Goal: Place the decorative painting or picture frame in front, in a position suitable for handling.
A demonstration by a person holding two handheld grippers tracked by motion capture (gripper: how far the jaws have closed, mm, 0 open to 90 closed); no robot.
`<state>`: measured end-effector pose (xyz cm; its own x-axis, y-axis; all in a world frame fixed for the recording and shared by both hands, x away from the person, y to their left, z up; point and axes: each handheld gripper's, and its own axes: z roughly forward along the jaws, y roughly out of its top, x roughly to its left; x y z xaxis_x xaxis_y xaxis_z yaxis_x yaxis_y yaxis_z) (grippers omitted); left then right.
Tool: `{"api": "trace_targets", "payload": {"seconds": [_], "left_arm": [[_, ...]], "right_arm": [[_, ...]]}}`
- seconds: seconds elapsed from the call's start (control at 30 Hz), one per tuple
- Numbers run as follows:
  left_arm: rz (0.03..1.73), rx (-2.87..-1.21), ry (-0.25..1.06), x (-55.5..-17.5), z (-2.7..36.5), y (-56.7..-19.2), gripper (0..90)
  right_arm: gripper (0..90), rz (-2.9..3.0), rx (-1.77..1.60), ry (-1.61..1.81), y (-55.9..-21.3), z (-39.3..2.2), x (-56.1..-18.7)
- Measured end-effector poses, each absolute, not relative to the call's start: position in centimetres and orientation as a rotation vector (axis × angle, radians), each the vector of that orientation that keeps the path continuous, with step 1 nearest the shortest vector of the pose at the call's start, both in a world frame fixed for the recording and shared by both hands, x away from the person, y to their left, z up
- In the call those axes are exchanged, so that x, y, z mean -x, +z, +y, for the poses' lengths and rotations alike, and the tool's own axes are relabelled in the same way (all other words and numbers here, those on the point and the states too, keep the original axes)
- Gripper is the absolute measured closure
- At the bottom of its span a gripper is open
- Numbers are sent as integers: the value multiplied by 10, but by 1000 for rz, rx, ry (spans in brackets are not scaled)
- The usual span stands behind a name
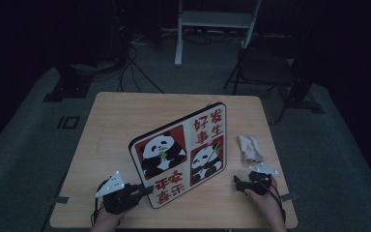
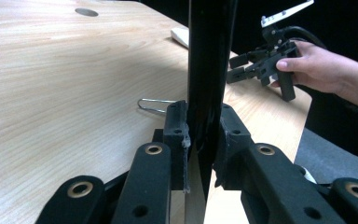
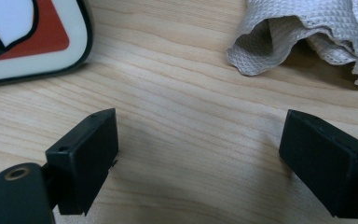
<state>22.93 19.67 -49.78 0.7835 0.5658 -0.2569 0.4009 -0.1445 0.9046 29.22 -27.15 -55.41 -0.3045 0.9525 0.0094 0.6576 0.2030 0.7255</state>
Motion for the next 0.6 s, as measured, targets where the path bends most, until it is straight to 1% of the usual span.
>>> {"api": "trace_targets", "payload": {"seconds": [0.1,0.37,0.6], "left_arm": [[757,-1760,182,-233,199,-498,770],[697,-1778,135,-247,206,-499,775],[651,-1745,112,-258,211,-504,774]], "right_arm": [[111,2039,-1498,885,-554,-271,-292],[112,2039,-1497,885,-554,-271,-292],[111,2039,-1498,885,-554,-271,-292]]}}
